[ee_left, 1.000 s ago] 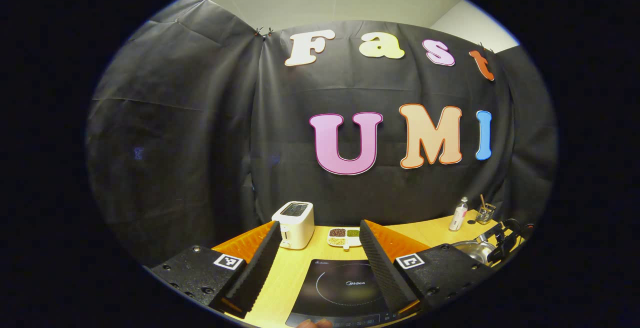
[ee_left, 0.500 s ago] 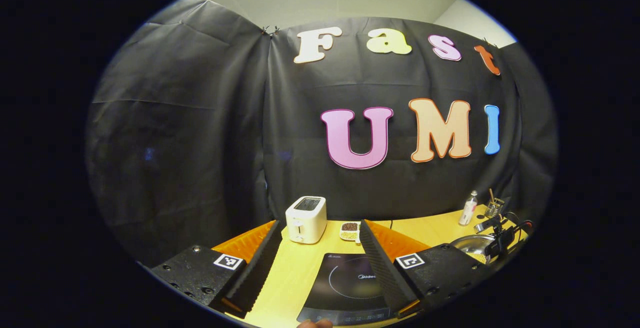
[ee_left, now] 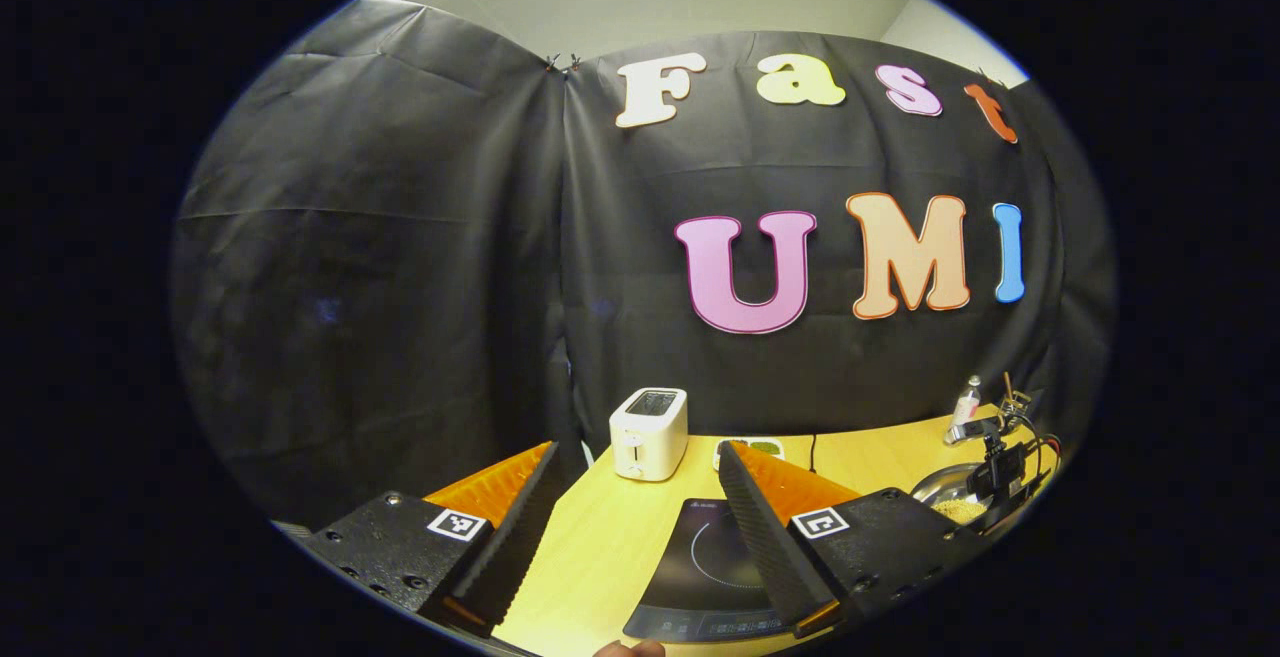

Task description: First push the handle of the pot to place it horizontally, then grasp the pot with both hands and set it on the induction cooktop.

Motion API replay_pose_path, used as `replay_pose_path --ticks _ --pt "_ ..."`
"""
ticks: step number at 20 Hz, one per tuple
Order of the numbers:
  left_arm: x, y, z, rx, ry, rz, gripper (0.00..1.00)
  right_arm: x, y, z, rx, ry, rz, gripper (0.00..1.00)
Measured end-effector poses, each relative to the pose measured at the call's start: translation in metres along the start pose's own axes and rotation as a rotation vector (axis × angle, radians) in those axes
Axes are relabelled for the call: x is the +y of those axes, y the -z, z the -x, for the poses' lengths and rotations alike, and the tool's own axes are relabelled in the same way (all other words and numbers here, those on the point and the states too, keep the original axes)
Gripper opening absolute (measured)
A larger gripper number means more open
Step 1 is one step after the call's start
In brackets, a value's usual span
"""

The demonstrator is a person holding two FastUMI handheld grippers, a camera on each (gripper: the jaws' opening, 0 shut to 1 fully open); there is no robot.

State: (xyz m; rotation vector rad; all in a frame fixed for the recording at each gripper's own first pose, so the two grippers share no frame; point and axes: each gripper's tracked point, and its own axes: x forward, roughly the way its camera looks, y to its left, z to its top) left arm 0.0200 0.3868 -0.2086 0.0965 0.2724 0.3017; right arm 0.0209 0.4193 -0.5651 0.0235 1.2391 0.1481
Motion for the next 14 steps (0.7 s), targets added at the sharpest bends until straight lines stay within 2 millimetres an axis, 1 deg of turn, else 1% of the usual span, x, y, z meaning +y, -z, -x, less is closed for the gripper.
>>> replay_pose_path --ticks 1,2,3,4,6,7,9,11,12,13,14 --pt "0.003 0.001 0.0 0.004 -0.009 0.0 0.95 0.001 -0.003 -0.001 0.0 -0.002 -0.005 0.03" --pt "0.005 0.003 0.002 0.008 -0.017 0.003 0.94 0.002 -0.005 -0.003 0.0 -0.003 -0.004 0.0" --pt "0.007 0.003 0.003 0.011 -0.023 0.006 0.95 0.002 -0.008 -0.004 -0.001 -0.003 0.0 0.02" --pt "0.009 0.004 0.004 0.012 -0.028 0.008 0.95 0.002 -0.009 -0.005 0.0 -0.004 0.0 0.03" --pt "0.008 0.006 0.003 0.015 -0.026 0.017 0.95 0.004 -0.009 -0.003 0.006 -0.015 -0.018 0.03" --pt "0.003 0.006 0.002 0.018 -0.014 0.025 0.95 0.005 -0.01 0.0 0.002 -0.02 -0.023 0.02" --pt "-0.01 0.01 -0.002 0.026 0.021 0.033 0.94 0.005 -0.014 0.009 -0.019 -0.042 -0.046 0.03" --pt "-0.032 0.012 -0.01 0.033 0.077 0.051 0.95 -0.004 -0.023 0.022 -0.052 -0.058 -0.089 0.03" --pt "-0.046 0.017 -0.012 0.052 0.114 0.062 0.96 -0.015 -0.027 0.031 -0.08 -0.047 -0.117 0.03" --pt "-0.063 0.023 -0.014 0.072 0.157 0.068 0.94 -0.026 -0.035 0.04 -0.112 -0.04 -0.146 0.0" --pt "-0.078 0.028 -0.014 0.091 0.197 0.068 0.94 -0.042 -0.039 0.049 -0.139 -0.024 -0.166 0.08"
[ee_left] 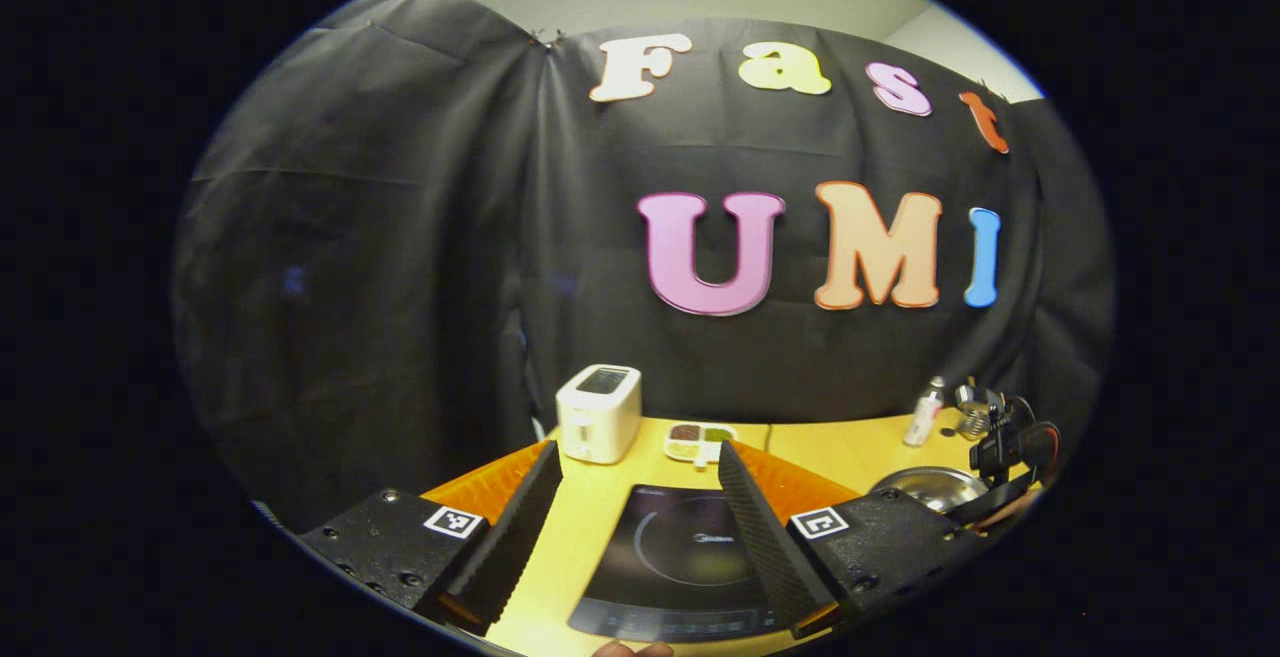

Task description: First push the handle of the pot to place it horizontally, then grasp the pot with both hands and set it on the induction cooktop.

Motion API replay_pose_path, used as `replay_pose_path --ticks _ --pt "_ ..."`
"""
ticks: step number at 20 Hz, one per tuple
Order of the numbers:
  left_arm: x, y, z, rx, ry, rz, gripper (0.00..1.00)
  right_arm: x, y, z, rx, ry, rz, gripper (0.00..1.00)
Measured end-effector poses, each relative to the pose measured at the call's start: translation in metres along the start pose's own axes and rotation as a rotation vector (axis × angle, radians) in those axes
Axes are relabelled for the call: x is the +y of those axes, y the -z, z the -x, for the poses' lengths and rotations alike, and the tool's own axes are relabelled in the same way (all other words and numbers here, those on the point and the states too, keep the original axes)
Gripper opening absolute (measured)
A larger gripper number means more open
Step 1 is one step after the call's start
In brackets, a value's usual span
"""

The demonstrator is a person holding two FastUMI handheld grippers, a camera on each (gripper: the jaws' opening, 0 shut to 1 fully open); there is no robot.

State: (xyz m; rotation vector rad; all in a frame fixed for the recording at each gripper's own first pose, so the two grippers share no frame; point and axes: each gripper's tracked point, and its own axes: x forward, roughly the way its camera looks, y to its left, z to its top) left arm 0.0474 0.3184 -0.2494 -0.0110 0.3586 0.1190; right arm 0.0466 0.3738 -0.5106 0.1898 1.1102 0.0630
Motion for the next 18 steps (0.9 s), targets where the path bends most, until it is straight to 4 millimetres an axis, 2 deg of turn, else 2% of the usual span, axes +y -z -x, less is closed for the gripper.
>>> replay_pose_path --ticks 2,4,5,6,7,8,10,11,14,16,18 --pt "-0.029 0.009 -0.013 0.03 0.058 -0.015 0.96 -0.034 -0.011 0.015 -0.028 0.038 -0.019 0.12" --pt "-0.061 0.025 -0.021 0.074 0.112 -0.038 0.96 -0.071 -0.023 0.026 -0.062 0.076 -0.042 0.22" --pt "-0.076 0.034 -0.023 0.101 0.136 -0.039 0.93 -0.088 -0.029 0.031 -0.074 0.095 -0.053 0.29" --pt "-0.093 0.04 -0.027 0.117 0.163 -0.029 0.96 -0.109 -0.032 0.035 -0.086 0.121 -0.055 0.31" --pt "-0.109 0.049 -0.03 0.149 0.182 -0.02 0.97 -0.126 -0.037 0.037 -0.095 0.146 -0.049 0.42" --pt "-0.123 0.06 -0.035 0.17 0.197 -0.025 0.96 -0.142 -0.04 0.037 -0.101 0.163 -0.044 0.31" --pt "-0.147 0.079 -0.041 0.212 0.224 -0.035 0.97 -0.167 -0.045 0.039 -0.105 0.182 -0.037 0.41" --pt "-0.158 0.091 -0.044 0.24 0.239 -0.033 0.97 -0.178 -0.048 0.039 -0.107 0.192 -0.029 0.51" --pt "-0.183 0.124 -0.052 0.336 0.262 -0.014 0.97 -0.213 -0.056 0.036 -0.114 0.222 0.006 0.65" --pt "-0.198 0.142 -0.062 0.387 0.27 0.009 0.97 -0.237 -0.062 0.031 -0.12 0.256 0.037 0.69" --pt "-0.208 0.169 -0.072 0.457 0.262 0.046 0.97 -0.25 -0.064 0.021 -0.099 0.248 0.041 0.69"
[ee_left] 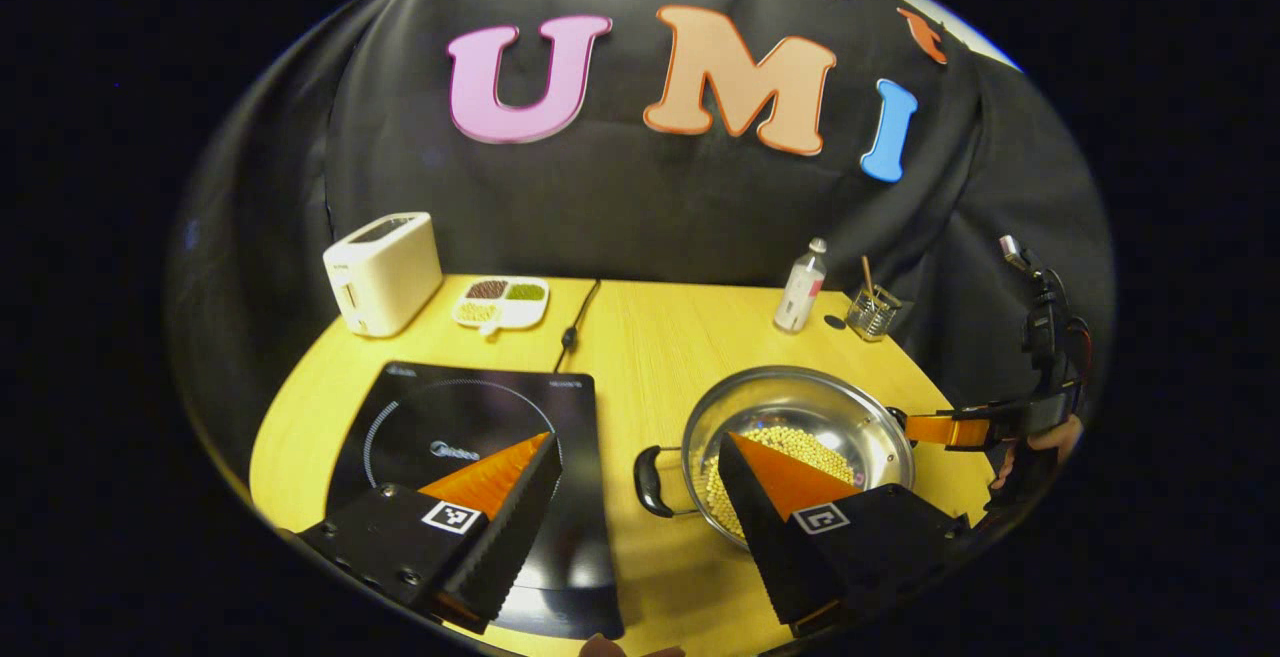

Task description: First push the handle of the pot to place it horizontally, then grasp the pot with both hands and set it on the induction cooktop.

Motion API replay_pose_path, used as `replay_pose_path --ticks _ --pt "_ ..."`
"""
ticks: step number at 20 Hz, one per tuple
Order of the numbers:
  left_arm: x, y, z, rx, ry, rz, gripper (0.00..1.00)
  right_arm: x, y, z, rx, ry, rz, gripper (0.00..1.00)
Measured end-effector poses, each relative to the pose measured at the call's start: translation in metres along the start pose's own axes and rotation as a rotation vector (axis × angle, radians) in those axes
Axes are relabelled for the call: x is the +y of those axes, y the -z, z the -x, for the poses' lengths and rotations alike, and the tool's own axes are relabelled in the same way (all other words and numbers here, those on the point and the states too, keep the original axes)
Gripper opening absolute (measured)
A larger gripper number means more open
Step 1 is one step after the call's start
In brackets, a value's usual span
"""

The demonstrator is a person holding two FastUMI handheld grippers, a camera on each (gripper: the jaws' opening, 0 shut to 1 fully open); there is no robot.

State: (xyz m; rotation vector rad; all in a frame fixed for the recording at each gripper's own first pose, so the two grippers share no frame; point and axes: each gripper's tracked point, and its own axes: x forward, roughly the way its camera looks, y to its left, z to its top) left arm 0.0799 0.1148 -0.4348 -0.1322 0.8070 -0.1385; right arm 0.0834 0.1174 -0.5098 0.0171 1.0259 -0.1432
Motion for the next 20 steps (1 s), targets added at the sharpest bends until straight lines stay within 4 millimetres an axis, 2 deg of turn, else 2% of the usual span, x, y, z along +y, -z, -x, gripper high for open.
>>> replay_pose_path --ticks 2,3,6,7,10,12,14,15,16,17,18,19,20 --pt "0.0 0.014 -0.017 0.056 -0.008 0.033 0.98 -0.005 0.001 -0.014 0.022 -0.02 -0.01 0.72" --pt "-0.003 0.019 -0.022 0.08 -0.01 0.036 0.98 -0.007 0.0 -0.021 0.031 -0.028 -0.008 0.7" --pt "-0.004 0.038 -0.044 0.152 -0.027 0.017 0.98 -0.001 0.006 -0.043 0.067 -0.069 0.016 0.72" --pt "-0.004 0.043 -0.049 0.171 -0.034 0.013 0.98 -0.001 0.008 -0.049 0.082 -0.08 0.032 0.7" --pt "-0.01 0.062 -0.063 0.245 -0.037 0.021 0.98 0.007 0.015 -0.063 0.121 -0.131 0.045 0.7" --pt "-0.012 0.07 -0.071 0.269 -0.04 0.007 0.98 0.008 0.016 -0.069 0.132 -0.151 0.044 0.63" --pt "-0.011 0.076 -0.077 0.288 -0.048 -0.006 0.95 0.009 0.021 -0.075 0.153 -0.174 0.046 0.62" --pt "-0.009 0.08 -0.08 0.301 -0.06 -0.009 0.9 0.01 0.02 -0.076 0.159 -0.183 0.046 0.62" --pt "-0.007 0.084 -0.082 0.309 -0.072 -0.009 0.87 0.009 0.021 -0.076 0.156 -0.188 0.035 0.66" --pt "-0.005 0.086 -0.082 0.325 -0.081 -0.006 0.8 0.01 0.022 -0.077 0.162 -0.194 0.028 0.57" --pt "-0.006 0.083 -0.082 0.306 -0.076 0.002 0.7 0.011 0.021 -0.075 0.163 -0.199 0.025 0.55" --pt "-0.007 0.082 -0.082 0.311 -0.066 0.005 0.7 0.01 0.022 -0.076 0.167 -0.195 0.019 0.53" --pt "-0.007 0.083 -0.081 0.328 -0.06 0.01 0.65 0.008 0.02 -0.069 0.173 -0.193 0.007 0.54"
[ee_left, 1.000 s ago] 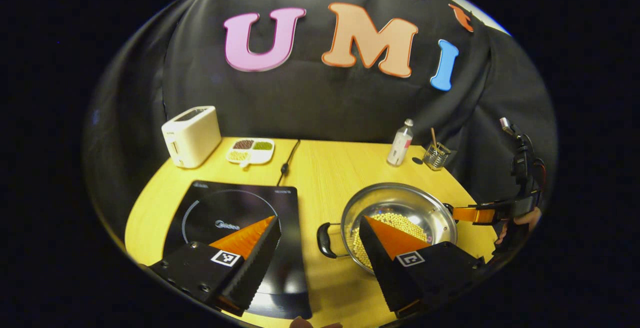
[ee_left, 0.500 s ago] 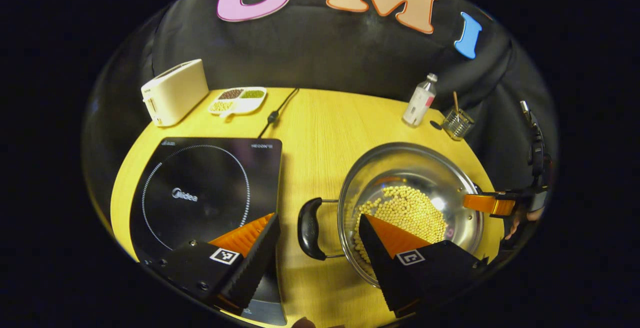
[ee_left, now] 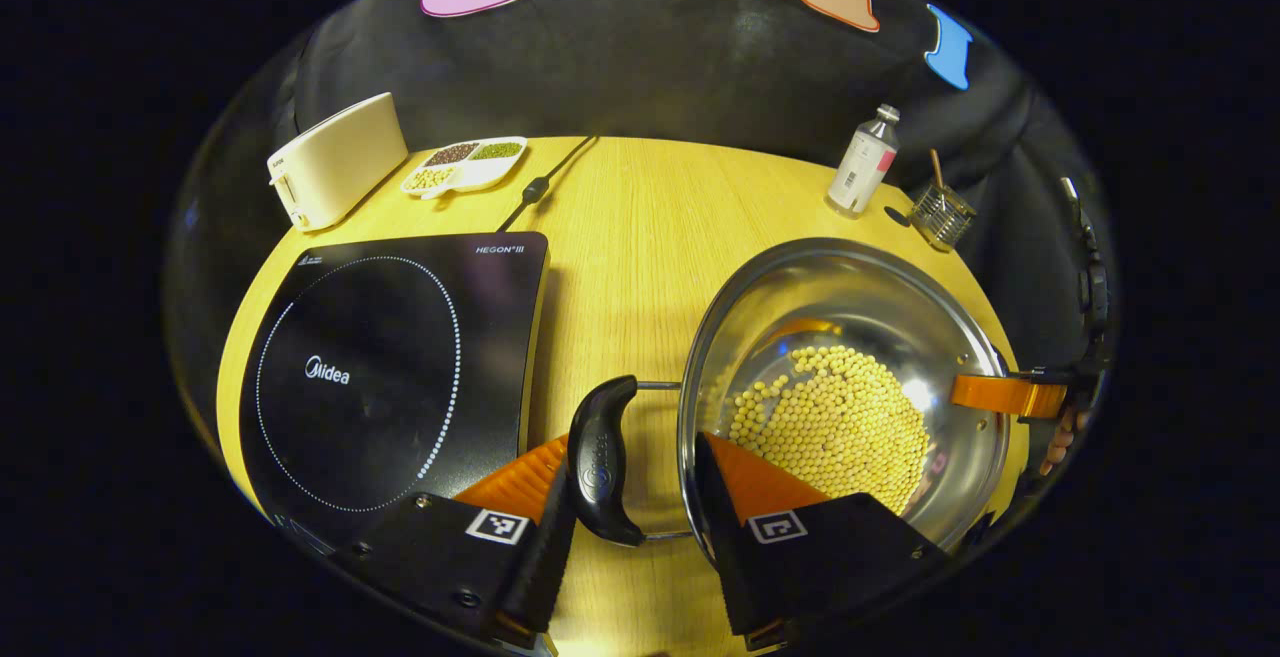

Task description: First push the handle of the pot to place it horizontally, then grasp the pot with both hands and set it on the induction cooktop.

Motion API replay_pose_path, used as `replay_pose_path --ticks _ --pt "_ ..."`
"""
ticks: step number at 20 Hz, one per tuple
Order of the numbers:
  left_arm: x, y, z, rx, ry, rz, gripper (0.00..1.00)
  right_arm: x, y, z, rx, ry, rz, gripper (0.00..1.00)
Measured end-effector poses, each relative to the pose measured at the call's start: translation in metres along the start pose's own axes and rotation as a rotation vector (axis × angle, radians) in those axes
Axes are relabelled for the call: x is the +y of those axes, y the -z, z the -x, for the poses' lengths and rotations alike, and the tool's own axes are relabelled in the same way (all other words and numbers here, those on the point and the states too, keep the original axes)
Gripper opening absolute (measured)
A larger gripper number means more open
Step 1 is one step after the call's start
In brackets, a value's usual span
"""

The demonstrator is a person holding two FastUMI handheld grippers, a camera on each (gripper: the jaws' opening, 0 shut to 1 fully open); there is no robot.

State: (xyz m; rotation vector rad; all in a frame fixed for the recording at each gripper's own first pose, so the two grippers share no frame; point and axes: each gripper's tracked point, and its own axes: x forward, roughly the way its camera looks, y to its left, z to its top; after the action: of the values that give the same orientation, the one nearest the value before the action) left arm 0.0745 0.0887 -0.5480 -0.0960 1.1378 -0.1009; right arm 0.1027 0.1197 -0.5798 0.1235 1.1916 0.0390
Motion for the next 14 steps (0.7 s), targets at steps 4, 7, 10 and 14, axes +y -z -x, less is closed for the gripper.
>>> replay_pose_path --ticks 4,7,10,14 --pt "0.0 -0.009 0.018 -0.009 -0.01 -0.015 0.61 0.005 -0.004 0.014 -0.008 -0.011 -0.011 0.49" --pt "0.006 -0.02 0.042 -0.036 -0.02 -0.018 0.61 0.019 -0.01 0.031 -0.021 -0.031 -0.029 0.49" --pt "0.031 -0.027 0.064 -0.056 -0.046 -0.012 0.61 0.048 -0.013 0.042 -0.031 -0.058 -0.014 0.45" --pt "0.079 -0.034 0.086 -0.08 -0.077 0.002 0.61 0.103 -0.014 0.043 -0.029 -0.095 0.0 0.44"
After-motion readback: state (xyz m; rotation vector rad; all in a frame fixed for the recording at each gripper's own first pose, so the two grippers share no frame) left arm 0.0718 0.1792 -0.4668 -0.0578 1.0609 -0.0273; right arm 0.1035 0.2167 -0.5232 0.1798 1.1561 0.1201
